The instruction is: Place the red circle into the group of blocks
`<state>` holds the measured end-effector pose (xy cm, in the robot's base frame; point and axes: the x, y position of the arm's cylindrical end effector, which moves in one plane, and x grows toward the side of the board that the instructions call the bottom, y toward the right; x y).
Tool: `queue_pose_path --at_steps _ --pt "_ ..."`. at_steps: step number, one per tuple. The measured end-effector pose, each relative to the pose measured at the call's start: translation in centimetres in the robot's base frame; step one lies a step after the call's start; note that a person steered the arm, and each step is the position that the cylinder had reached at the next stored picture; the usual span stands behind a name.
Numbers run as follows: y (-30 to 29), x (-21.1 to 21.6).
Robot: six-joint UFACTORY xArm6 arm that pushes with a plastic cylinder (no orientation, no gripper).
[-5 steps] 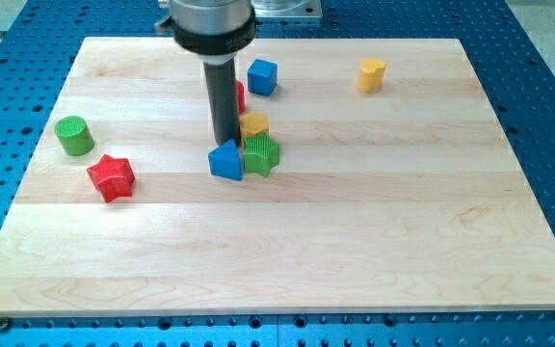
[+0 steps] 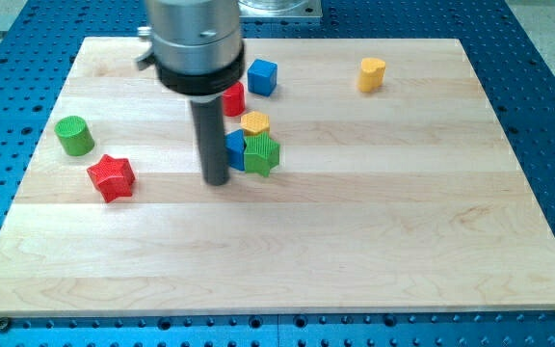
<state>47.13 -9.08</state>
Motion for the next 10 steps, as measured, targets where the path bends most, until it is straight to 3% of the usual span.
queue_pose_path --at_steps 1,2,3,4,5,7,8,9,10 --pt "-8.7 -3.1" --pt "-6.7 -12.7" --pt "0.1 -17.0" --pt "6.0 -16.2" --pt "5.0 -11.2" --pt "-0.9 -15.1" --pt "-0.2 -11.5" --pt "2.2 -12.0" --pt "1.1 -17.4"
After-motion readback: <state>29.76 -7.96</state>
